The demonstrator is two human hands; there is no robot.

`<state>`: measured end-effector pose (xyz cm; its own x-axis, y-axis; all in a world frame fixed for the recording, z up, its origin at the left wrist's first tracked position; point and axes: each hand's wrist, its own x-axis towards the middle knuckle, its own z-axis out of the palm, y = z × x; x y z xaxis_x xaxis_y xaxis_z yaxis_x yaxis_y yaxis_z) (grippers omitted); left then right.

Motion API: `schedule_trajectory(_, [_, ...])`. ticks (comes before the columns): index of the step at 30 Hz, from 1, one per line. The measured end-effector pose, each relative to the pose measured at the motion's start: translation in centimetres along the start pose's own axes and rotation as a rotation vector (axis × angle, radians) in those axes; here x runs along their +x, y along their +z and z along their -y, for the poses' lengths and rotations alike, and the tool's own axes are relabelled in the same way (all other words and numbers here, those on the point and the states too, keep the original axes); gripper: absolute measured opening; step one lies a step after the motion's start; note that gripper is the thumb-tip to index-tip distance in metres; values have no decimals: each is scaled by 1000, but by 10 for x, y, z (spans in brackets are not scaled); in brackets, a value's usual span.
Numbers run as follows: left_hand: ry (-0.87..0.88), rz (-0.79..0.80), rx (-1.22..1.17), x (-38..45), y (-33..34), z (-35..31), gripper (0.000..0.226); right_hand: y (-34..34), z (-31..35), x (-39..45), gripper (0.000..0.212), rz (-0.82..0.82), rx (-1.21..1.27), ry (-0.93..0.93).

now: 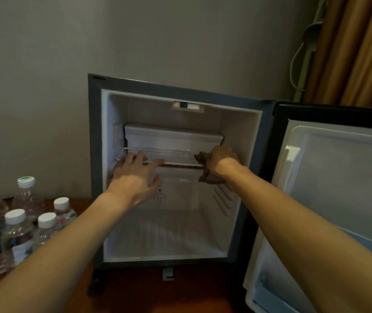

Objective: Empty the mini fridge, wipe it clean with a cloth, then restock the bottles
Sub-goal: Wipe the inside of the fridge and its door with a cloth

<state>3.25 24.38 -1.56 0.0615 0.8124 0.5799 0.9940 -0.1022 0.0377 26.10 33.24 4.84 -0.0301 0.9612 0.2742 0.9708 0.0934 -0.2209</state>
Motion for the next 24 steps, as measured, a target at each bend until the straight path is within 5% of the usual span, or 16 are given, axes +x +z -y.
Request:
schedule_trajectory(15, [-25, -35, -57, -1, 4, -2, 52, 11, 1, 33, 70, 11, 90, -54])
schedule_trajectory(24, [-20, -2, -134, 7, 0, -9, 45, -5, -12, 23, 69, 13, 78, -54])
